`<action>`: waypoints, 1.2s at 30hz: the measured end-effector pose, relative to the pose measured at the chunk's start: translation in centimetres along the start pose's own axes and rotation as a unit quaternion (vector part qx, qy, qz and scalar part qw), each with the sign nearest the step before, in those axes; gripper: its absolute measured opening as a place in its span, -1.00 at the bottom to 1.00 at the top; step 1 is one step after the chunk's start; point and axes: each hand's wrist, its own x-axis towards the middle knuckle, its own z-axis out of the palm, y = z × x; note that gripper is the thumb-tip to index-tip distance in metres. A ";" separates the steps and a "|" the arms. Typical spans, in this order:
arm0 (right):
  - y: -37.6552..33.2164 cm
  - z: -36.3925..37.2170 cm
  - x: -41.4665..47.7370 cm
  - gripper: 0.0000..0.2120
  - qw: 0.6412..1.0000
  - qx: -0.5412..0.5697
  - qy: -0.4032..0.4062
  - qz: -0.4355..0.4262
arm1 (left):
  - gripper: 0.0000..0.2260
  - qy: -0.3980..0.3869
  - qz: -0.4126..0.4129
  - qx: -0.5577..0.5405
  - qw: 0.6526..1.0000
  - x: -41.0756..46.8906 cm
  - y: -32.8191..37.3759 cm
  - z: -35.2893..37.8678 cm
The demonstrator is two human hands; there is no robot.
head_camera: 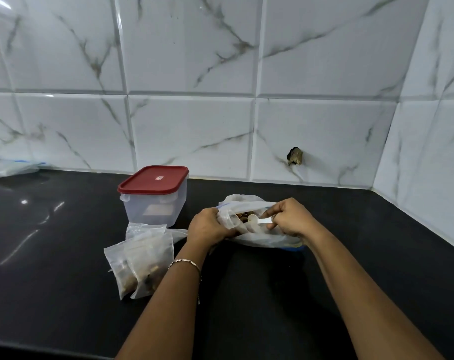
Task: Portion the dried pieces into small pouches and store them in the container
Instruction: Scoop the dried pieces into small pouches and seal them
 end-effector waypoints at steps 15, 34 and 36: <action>0.3 1.8 0.0 -0.77 0.959 0.257 -0.005 0.120 | -0.68 -0.057 0.045 -0.121 0.990 0.3 0.4 0.5; -1.2 -1.6 -1.8 -0.82 0.940 0.331 -0.019 0.084 | -0.72 -0.007 -0.011 -0.094 0.995 0.5 1.4 -0.6; -1.3 -2.1 -2.0 -0.81 0.943 0.325 -0.013 0.071 | -0.70 -0.013 -0.016 -0.085 0.996 0.6 1.3 -0.6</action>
